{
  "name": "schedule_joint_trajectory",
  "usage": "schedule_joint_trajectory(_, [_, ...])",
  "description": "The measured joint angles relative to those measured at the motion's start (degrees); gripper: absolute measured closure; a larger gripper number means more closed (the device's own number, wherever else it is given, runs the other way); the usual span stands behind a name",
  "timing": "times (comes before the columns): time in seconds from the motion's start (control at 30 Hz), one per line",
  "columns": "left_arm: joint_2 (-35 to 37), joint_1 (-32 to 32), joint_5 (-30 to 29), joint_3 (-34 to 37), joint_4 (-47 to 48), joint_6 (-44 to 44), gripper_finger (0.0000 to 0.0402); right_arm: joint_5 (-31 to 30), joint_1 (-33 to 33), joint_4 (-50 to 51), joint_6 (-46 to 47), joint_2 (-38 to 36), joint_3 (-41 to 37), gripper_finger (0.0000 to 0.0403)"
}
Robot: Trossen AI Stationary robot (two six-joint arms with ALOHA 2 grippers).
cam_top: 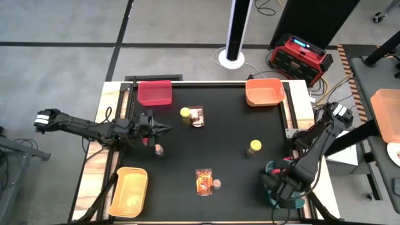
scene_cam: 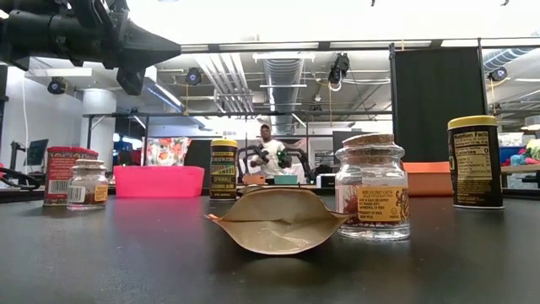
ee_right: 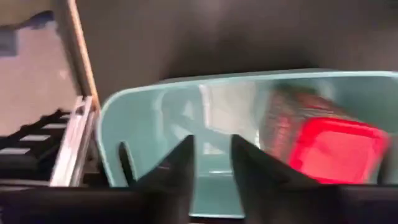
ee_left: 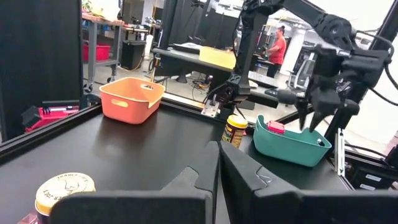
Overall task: Sort spices by type
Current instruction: Put the right red seasoning can into the blue bin
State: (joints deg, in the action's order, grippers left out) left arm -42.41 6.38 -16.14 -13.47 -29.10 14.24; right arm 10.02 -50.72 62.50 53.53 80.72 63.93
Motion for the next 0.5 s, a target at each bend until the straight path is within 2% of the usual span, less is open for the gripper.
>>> schedule_joint_trajectory(0.07, [0.0, 0.0, 0.0, 0.0, 0.0, 0.0, 0.0402, 2.2, 0.0, -0.8, -0.1, 1.3, -1.4, 0.0375])
schedule_joint_trajectory(0.1, [0.0, 0.0, 0.0, 0.0, 0.0, 0.0, 0.0402, 3.0, -0.2, -0.4, 0.4, 2.0, -2.1, 0.0381])
schedule_joint_trajectory(0.27, [0.0, 0.0, 0.0, 0.0, 0.2, 0.0, 0.0402, 3.6, -0.2, 5.5, 1.9, 4.9, -3.9, 0.0393])
schedule_joint_trajectory(0.5, [-0.1, 0.0, 0.1, 0.0, 0.3, 0.0, 0.0402, 4.0, -0.2, 7.0, 3.0, 5.3, -4.5, 0.0394])
